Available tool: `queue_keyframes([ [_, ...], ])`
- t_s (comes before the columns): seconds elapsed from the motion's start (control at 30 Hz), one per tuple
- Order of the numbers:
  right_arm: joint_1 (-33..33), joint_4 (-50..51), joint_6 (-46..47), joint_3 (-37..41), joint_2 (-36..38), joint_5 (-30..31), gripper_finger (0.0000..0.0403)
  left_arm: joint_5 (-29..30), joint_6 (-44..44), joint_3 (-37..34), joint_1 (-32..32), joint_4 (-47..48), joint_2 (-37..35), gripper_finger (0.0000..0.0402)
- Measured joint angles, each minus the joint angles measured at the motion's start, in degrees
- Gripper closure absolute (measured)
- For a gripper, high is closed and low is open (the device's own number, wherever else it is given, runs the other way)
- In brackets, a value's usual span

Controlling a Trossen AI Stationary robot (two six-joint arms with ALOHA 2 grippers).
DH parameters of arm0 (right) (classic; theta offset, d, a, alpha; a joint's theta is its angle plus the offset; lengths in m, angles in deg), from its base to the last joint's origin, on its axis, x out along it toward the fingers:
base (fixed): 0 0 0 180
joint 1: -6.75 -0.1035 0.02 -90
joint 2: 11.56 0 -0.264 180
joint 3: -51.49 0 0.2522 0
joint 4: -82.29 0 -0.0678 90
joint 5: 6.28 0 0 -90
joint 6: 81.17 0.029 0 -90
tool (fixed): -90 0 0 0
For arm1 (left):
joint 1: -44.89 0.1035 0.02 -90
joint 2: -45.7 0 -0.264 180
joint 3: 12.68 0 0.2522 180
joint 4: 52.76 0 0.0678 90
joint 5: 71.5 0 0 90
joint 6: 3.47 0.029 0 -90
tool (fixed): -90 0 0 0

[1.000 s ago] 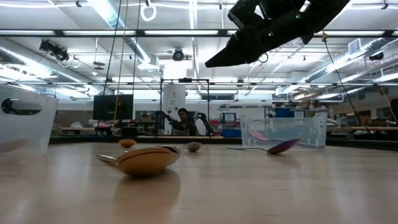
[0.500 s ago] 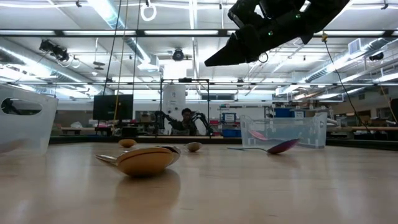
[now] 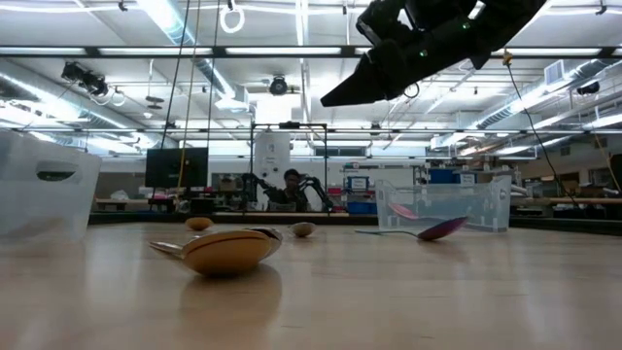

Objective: Sort silverware by color (type)
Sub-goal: Put the purple spoon into the black bin

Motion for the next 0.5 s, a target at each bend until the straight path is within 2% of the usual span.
queue_keyframes([
  [0.17,-0.02,0.81,1.02,0.0,-0.2,-0.03,0.0206,0.03,4.3,0.0,0.06,0.06,0.0,0.0347],
  [0.5,-0.07,1.56,2.44,0.0,-0.21,-1.54,0.0206,0.03,5.19,0.0,0.06,0.43,0.0,0.0346],
])
